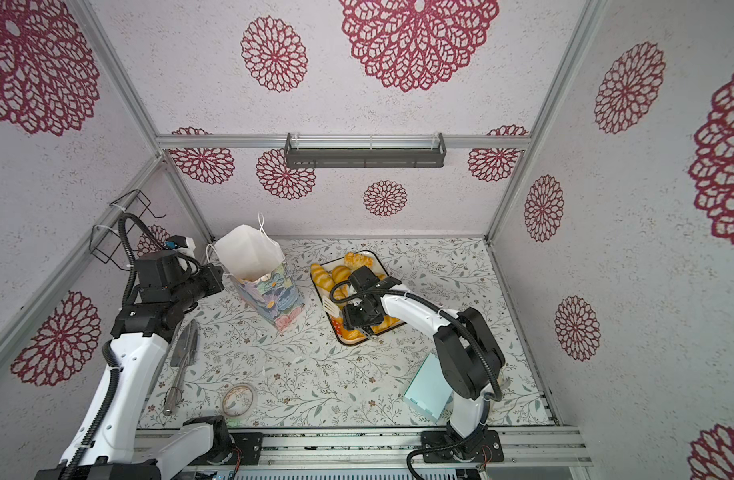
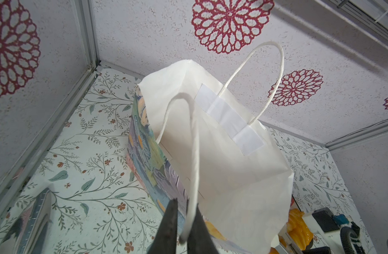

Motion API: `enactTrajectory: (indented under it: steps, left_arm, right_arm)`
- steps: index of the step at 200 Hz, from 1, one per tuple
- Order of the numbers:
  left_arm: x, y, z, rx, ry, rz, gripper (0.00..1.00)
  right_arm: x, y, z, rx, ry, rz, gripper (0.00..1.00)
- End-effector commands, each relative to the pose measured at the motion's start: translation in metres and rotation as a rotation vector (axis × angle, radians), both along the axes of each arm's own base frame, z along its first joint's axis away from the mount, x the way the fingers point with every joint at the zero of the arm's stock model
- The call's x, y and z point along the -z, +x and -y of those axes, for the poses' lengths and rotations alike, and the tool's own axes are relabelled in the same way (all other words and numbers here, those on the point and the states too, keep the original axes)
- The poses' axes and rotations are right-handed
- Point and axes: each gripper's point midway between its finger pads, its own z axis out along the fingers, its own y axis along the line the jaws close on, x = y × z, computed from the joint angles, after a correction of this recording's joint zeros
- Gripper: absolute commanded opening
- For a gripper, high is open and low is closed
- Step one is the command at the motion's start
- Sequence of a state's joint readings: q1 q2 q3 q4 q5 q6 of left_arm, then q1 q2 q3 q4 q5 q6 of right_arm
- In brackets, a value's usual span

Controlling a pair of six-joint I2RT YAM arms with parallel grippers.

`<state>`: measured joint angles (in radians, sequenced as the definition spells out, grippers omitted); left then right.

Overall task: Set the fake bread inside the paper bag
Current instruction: 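Lower the tongs with the right gripper around a croissant on the tray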

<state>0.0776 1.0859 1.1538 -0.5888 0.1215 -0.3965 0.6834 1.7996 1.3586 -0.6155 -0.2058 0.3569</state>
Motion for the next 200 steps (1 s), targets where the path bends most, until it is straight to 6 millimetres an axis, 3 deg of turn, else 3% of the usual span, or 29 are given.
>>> enactTrajectory:
  steps: [1,96,200]
  left_arm:
    - [-0.0006,0.0004,-0.0022,-0.007,-0.005,0.009,0.13]
    - [-0.0005,0.0004,-0.0028,-0.007,-0.01,0.009,0.13]
    - [0.0011,0.0013,-0.0034,-0.009,-0.018,0.005,0.13]
  right_arm:
    - [-0.0151,0.0101,-0.0068,-0.01,0.034,0.042,0.63]
    - [-0.0079,0.0169,-0.0083,-0.003,0.011,0.039,0.6]
    - [-0.0096,0.015,-0.0048,0.0,0.007,0.048,0.48]
